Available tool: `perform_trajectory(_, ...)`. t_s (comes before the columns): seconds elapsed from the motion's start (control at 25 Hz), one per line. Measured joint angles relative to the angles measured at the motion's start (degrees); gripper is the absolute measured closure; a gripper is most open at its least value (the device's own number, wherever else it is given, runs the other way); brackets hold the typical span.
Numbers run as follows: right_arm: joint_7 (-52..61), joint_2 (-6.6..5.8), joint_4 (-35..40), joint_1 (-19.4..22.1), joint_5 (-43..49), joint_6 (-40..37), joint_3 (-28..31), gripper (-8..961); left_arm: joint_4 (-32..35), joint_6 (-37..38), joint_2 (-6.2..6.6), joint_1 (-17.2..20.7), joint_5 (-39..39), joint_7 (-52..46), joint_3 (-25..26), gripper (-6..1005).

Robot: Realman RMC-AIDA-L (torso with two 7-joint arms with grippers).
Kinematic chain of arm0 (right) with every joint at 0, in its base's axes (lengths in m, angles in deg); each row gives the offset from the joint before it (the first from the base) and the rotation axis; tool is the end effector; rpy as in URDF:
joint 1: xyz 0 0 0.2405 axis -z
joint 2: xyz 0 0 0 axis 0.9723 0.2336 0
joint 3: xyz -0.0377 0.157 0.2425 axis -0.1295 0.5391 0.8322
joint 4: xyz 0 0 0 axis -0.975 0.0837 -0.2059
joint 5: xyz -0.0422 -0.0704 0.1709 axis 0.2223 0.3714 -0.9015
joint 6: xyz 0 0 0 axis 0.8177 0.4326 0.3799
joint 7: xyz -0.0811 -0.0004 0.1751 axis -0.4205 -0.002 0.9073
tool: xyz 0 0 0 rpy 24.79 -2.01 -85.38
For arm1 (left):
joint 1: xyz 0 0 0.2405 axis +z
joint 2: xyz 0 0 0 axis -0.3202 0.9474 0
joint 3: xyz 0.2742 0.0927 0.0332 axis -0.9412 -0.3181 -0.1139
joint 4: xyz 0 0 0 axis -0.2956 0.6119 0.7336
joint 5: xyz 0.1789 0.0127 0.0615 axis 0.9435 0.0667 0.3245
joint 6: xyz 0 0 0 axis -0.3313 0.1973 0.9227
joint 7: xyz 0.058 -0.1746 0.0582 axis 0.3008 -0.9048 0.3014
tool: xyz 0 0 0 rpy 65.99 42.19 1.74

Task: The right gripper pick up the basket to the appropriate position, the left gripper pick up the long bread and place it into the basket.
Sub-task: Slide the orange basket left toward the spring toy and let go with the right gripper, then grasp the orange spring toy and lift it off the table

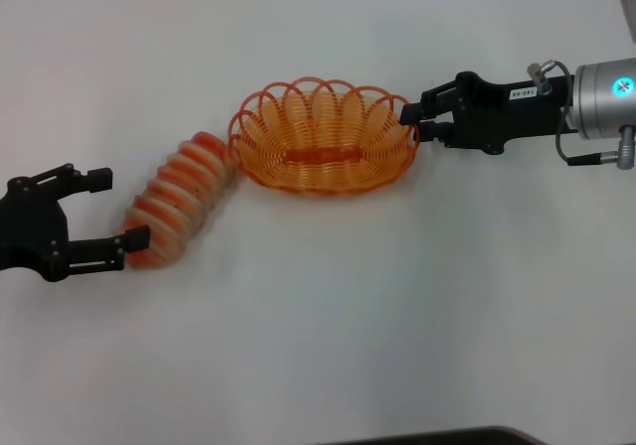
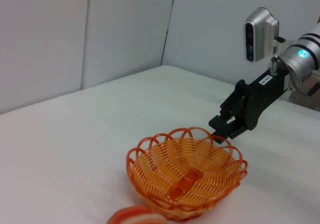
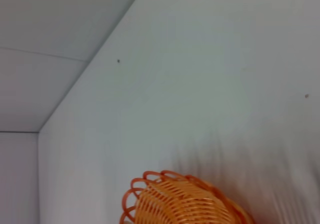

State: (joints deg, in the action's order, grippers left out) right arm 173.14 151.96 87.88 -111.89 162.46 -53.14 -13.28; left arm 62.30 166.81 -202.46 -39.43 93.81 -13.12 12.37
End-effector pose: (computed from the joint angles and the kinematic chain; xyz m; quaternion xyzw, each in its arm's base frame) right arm 0.2939 0.3736 -0.0747 -0.6224 0.7556 0.1933 0.0657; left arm -0.3106 0.2919 -0.0431 -0.9458 -0.2065 -0.2021 0.1483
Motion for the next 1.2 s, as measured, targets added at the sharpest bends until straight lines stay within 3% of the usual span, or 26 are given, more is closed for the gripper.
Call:
perform_trajectory(0.12, 0.0, -0.19, 0.2, 0.4, 0.0, -1.3, 2.1, 735, 0.0, 0.0, 0.0, -0.2, -0.1, 0.0, 0.1, 134)
perform_trajectory(0.32, -1.3, -1.47, 0.7, 0.6, -0.6, -5.0, 3.2, 489, 0.0, -0.3, 0.0, -0.6, -0.3, 0.0, 0.2, 137)
perform_trajectory(0.56, -8.3, -2.1, 3.2, 1.9, -7.8, -8.3, 3.5, 329, -0.2, -1.3, -0.22, -0.9, -0.5, -0.4, 0.4, 139)
perform_trajectory(0.84, -25.6, -5.28, 5.4, 3.3, -11.2, -10.7, 4.0, 53, -0.6, -2.8, -0.55, -1.1, -0.6, -1.4, 2.5, 143)
perform_trajectory(0.88, -28.8, -5.39, 6.3, 3.6, -11.4, -11.5, 4.0, 49, -0.6, -2.8, -0.59, -1.1, -0.6, -1.4, 3.3, 143)
perform_trajectory(1.04, -47.7, -4.99, 10.0, 5.3, -11.7, -14.7, 3.7, 33, -1.8, -2.9, -0.26, -1.2, -0.6, -1.3, 4.9, 145)
perform_trajectory(1.2, -65.0, -3.07, 12.3, 7.3, -11.2, -17.0, 2.8, 29, -4.3, -4.3, 0.07, -1.4, -0.5, -1.1, 5.0, 147)
